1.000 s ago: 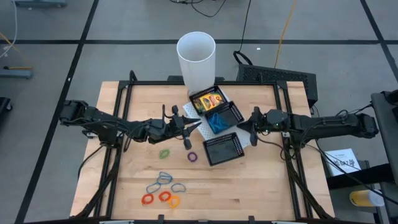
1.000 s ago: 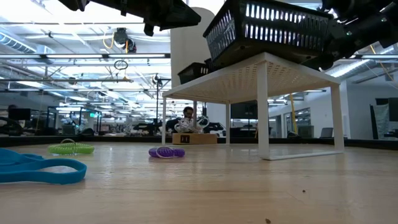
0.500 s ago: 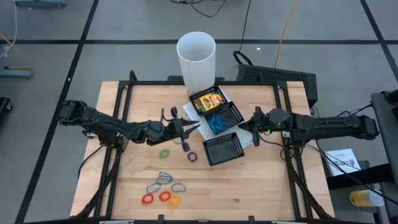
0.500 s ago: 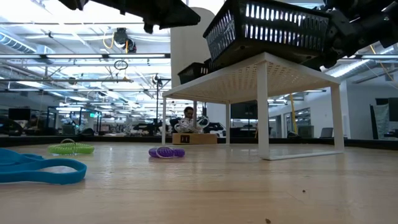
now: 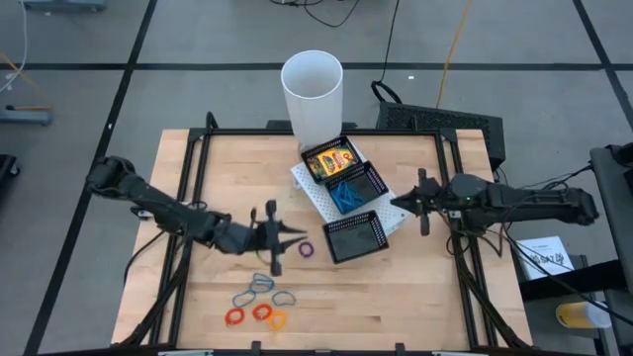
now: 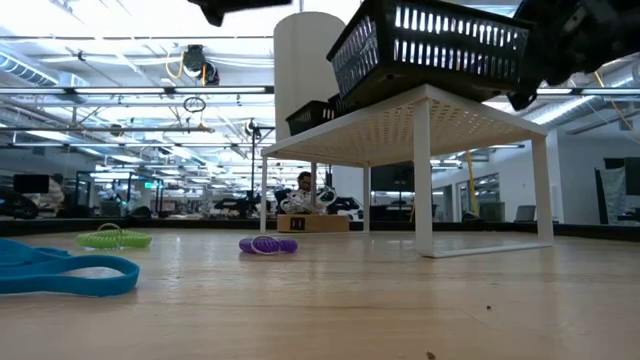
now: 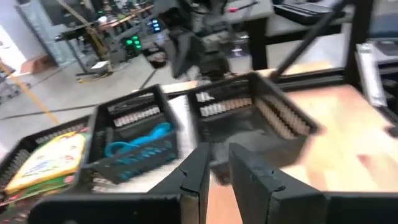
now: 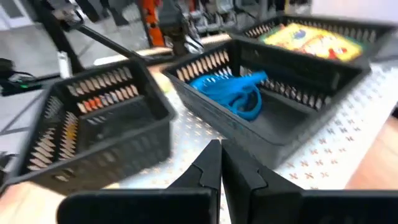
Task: Pick & Place Office Desk Supplies
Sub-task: Adjust the black bins on the shelf, then put the blue rubber band into the middle black bin on the shelf
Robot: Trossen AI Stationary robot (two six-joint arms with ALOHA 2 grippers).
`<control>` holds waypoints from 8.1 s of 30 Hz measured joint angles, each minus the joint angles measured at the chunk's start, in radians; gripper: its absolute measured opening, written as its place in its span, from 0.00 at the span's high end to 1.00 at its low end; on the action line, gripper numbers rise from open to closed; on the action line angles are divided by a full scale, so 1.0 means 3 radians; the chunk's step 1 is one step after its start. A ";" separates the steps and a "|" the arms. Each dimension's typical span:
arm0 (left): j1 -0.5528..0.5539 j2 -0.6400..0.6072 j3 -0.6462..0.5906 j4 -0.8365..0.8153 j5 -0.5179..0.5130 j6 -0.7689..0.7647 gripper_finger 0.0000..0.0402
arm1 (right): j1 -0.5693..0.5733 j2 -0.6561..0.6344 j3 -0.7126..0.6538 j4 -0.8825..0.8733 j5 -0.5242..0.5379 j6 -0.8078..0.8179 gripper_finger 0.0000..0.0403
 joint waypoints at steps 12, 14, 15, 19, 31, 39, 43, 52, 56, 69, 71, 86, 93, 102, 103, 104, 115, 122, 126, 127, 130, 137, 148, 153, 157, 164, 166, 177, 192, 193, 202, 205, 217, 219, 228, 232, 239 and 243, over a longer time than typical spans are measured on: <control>-0.0579 0.0441 0.0000 -0.0137 -0.0077 -0.0422 0.98 | 0.0508 -0.0065 0.0000 0.0726 0.0013 -0.0488 1.00; -0.0581 0.0624 0.0000 0.0048 -0.0077 -0.0424 0.99 | 0.0599 -0.0057 0.0000 0.0831 0.0013 -0.0561 1.00; -0.0573 0.0707 0.0000 0.0159 -0.0077 -0.0425 0.99 | 0.0642 -0.0053 0.0000 0.0878 0.0013 -0.0594 1.00; -0.0514 0.0941 -0.0001 0.0476 -0.0102 -0.0368 0.98 | 0.0817 -0.0024 0.0001 0.1053 0.0013 -0.0616 1.00; -0.0158 0.1121 -0.0001 0.1046 0.0221 -0.0132 0.99 | 0.1380 0.0168 0.0004 0.1106 0.0525 -0.0940 1.00; -0.0043 0.1122 -0.0001 0.1138 0.0427 -0.0085 0.98 | 0.1746 0.0253 0.0004 0.1008 0.0536 -0.0874 1.00; 0.0055 0.1122 -0.0001 0.1165 0.0596 -0.0104 0.98 | 0.1968 0.0418 0.0004 0.1041 0.0540 -0.0733 1.00; 0.0288 0.1122 -0.0001 0.1378 0.0799 0.0010 0.99 | 0.2288 0.0943 0.0004 0.1252 0.0730 -0.0390 1.00; 0.0375 0.1155 -0.0001 0.1427 0.0828 -0.0012 0.96 | 0.2386 0.1145 0.0004 0.1250 0.0899 -0.0232 1.00; 0.0439 0.1153 -0.0001 0.1484 0.0898 -0.0046 0.96 | 0.2447 0.1527 0.0004 0.1254 0.1934 0.0094 1.00; 0.0407 0.1153 -0.0001 0.1484 0.0897 -0.0047 0.94 | 0.2453 0.1502 0.0004 0.1253 0.1932 0.0085 1.00; 0.0116 0.1152 -0.0001 0.1366 0.0886 -0.0020 0.92 | 0.2453 0.1422 0.0004 0.1251 0.2344 -0.0182 1.00; 0.0085 0.1145 -0.0001 0.1286 0.0884 -0.0084 0.92 | 0.2453 0.1421 0.0004 0.1250 0.2358 -0.0201 1.00; -0.0146 0.0188 0.0001 0.0055 0.0323 -0.0181 0.92 | 0.2673 0.1232 0.0004 0.1353 0.2271 -0.0280 1.00; -0.0188 0.0067 0.0001 -0.0142 0.0302 -0.0254 0.92 | 0.2707 0.1204 0.0004 0.1407 0.2270 -0.0327 1.00; -0.0232 -0.0032 0.0001 -0.0329 0.0298 -0.0346 0.92 | 0.2741 0.1176 0.0004 0.1466 0.2269 -0.0376 1.00; -0.0995 0.0078 0.0241 -0.2328 0.0674 -0.2327 0.96 | 0.2878 0.0970 0.0004 0.2717 0.2276 -0.1189 1.00; -0.1191 0.0542 0.0521 -0.2815 0.0841 -0.3365 0.90 | 0.2758 0.0969 0.0004 0.2751 0.2286 -0.1589 0.95; -0.1190 0.0842 0.0522 -0.3009 0.1172 -0.3535 0.75 | 0.2682 0.0971 0.0004 0.2817 0.2343 -0.1795 0.83; -0.1191 0.0915 0.0521 -0.3015 0.1186 -0.3479 0.71 | 0.2664 0.0971 0.0004 0.2877 0.2444 -0.1843 0.80; -0.1190 0.1077 0.0521 -0.3022 0.1159 -0.3165 0.60 | 0.2620 0.0967 0.0004 0.2939 0.2715 -0.1908 0.74; -0.1113 0.1268 0.0521 -0.2990 0.0772 -0.2847 0.50 | 0.2596 0.1025 0.0003 0.2864 0.2708 -0.1847 0.70; -0.0987 0.1297 0.0521 -0.2971 0.1127 -0.2685 0.67 | 0.2598 0.1028 0.0001 0.2707 0.2707 -0.1813 0.74; -0.0964 0.1297 0.0521 -0.2970 0.1152 -0.2678 0.81 | 0.2598 0.1028 0.0001 0.2645 0.2708 -0.1810 0.75; -0.0925 0.1297 0.0521 -0.2971 0.1153 -0.2693 0.93 | 0.2598 0.1028 0.0001 0.2620 0.2711 -0.1778 0.75; -0.0886 0.1216 0.0635 -0.3032 0.1179 -0.2691 0.96 | 0.2598 0.1028 0.0001 0.2611 0.2719 -0.1774 0.76; -0.0888 0.1148 0.0700 -0.3074 0.1148 -0.2602 0.97 | 0.2598 0.1028 0.0001 0.2608 0.2719 -0.1774 0.76; -0.0718 0.0516 0.0814 -0.2956 0.0103 -0.2287 0.99 | 0.2598 0.1027 0.0001 0.2583 0.2719 -0.1628 0.76; 0.0288 0.0347 0.0815 -0.0814 0.0090 -0.0178 0.99 | 0.2631 0.0949 0.0000 0.2440 0.3333 -0.1707 0.77; 0.0385 0.0347 0.0815 -0.0659 0.0241 -0.0101 0.99 | 0.2646 0.0924 0.0000 0.2440 0.3498 -0.1752 0.77; 0.1208 0.0483 0.0818 0.0412 0.1201 -0.0229 0.99 | 0.2647 0.0863 0.0000 0.2333 0.3759 -0.1831 0.78; 0.1386 0.0573 0.0911 0.0390 0.1373 -0.0311 0.99 | 0.2647 0.0865 0.0000 0.2249 0.3758 -0.1741 0.78; 0.1581 0.1066 0.1677 -0.0556 0.1534 -0.0191 0.98 | 0.2558 0.0864 0.0000 0.2244 0.3760 -0.1622 0.78; 0.1580 0.1098 0.1677 -0.0568 0.1501 -0.0186 0.99 | 0.2558 0.0864 0.0000 0.2244 0.3759 -0.1622 0.78; 0.1588 0.1210 0.1677 -0.0624 0.1471 -0.0350 0.99 | 0.2558 0.0864 0.0000 0.2243 0.3758 -0.1622 0.78; 0.1547 0.1264 0.1675 -0.0680 0.1475 -0.0453 0.97 | 0.2558 0.0863 0.0000 0.2244 0.3758 -0.1622 0.78; 0.1488 0.1346 0.1676 -0.0727 0.1483 -0.0424 0.97 | 0.2558 0.0864 0.0000 0.2243 0.3757 -0.1622 0.78; 0.1484 0.1342 0.1676 -0.0695 0.1481 -0.0513 0.98 | 0.2557 0.0864 0.0000 0.2243 0.3757 -0.1613 0.78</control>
